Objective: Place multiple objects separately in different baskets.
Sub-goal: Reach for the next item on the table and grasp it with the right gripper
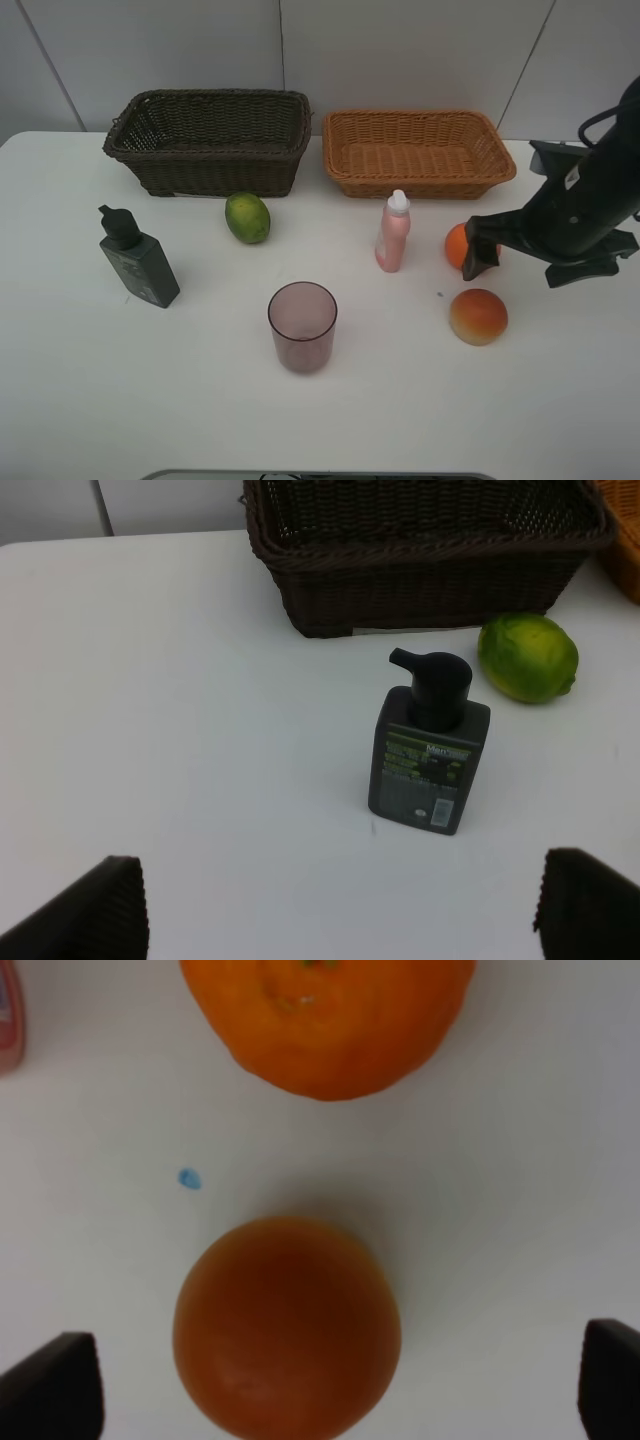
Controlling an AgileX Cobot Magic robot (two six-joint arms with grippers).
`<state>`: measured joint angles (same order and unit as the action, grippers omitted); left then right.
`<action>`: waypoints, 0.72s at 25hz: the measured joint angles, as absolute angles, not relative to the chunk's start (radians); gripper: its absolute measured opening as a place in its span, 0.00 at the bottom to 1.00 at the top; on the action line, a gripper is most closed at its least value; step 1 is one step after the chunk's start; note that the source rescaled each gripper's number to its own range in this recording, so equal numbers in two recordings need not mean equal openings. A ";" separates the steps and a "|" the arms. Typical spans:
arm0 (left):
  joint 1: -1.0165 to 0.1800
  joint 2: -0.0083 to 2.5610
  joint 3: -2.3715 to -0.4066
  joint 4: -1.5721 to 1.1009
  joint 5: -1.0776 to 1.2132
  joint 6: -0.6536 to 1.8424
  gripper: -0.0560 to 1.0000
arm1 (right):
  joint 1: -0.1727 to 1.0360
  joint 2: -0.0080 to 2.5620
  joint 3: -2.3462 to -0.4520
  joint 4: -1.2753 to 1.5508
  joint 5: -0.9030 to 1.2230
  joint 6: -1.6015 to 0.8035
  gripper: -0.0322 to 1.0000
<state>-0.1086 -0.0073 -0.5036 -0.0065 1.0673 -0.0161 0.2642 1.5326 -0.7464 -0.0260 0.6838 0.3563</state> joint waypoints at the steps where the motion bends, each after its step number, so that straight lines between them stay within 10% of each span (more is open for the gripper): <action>1: -0.109 -0.007 -0.504 -0.006 1.067 -0.016 1.00 | 0.272 1.542 -0.744 -0.026 0.671 0.359 1.00; 18: -0.109 -0.007 -0.504 -0.006 1.067 -0.016 1.00 | 0.319 1.733 -0.744 -0.044 0.562 0.404 1.00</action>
<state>-0.1086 -0.0073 -0.5036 -0.0065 1.0673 -0.0161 0.3187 1.7325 -0.7443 -0.0438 0.5625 0.4038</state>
